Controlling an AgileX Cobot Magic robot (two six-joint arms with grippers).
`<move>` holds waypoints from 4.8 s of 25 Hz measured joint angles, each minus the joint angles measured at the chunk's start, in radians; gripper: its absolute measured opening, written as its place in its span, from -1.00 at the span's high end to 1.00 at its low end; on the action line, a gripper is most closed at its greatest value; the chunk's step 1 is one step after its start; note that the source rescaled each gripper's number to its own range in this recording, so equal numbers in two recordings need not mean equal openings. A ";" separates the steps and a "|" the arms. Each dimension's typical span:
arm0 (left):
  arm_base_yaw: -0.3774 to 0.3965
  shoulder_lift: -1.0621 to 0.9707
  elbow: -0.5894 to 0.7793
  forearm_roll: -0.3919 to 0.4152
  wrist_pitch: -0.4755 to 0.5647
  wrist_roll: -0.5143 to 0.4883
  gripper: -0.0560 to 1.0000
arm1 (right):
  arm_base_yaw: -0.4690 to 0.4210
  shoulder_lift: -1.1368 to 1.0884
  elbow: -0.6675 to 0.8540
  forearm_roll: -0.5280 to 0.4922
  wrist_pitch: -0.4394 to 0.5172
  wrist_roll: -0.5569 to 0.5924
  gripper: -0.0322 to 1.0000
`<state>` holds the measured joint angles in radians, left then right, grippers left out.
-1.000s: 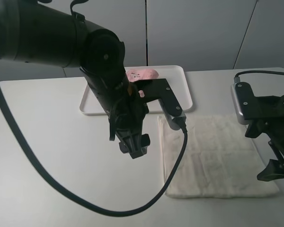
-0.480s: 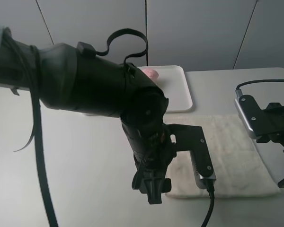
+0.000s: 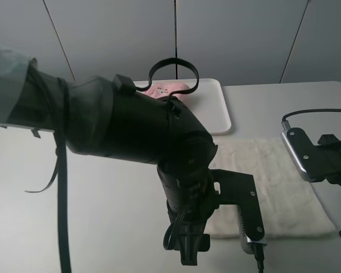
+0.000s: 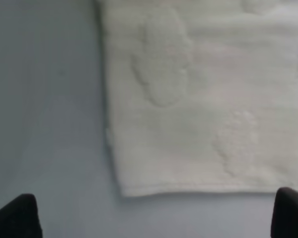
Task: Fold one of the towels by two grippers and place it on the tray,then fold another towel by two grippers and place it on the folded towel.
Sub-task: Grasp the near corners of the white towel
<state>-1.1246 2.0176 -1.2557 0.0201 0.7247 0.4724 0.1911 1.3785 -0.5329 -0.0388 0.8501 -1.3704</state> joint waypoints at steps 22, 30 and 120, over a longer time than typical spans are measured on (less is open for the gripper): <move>-0.031 0.088 -0.092 -0.013 0.038 0.025 -0.87 | 0.000 0.000 0.126 -0.002 -0.137 -0.057 -0.99; -0.067 0.119 -0.093 0.023 0.056 -0.022 -0.87 | 0.000 0.000 0.126 -0.002 -0.151 -0.070 -0.99; -0.067 0.148 -0.093 0.062 0.017 -0.077 -0.87 | 0.000 0.225 0.182 -0.146 -0.442 -0.019 0.89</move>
<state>-1.1918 2.1656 -1.3482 0.0825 0.7417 0.3955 0.1911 1.6035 -0.3505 -0.1846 0.4086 -1.3897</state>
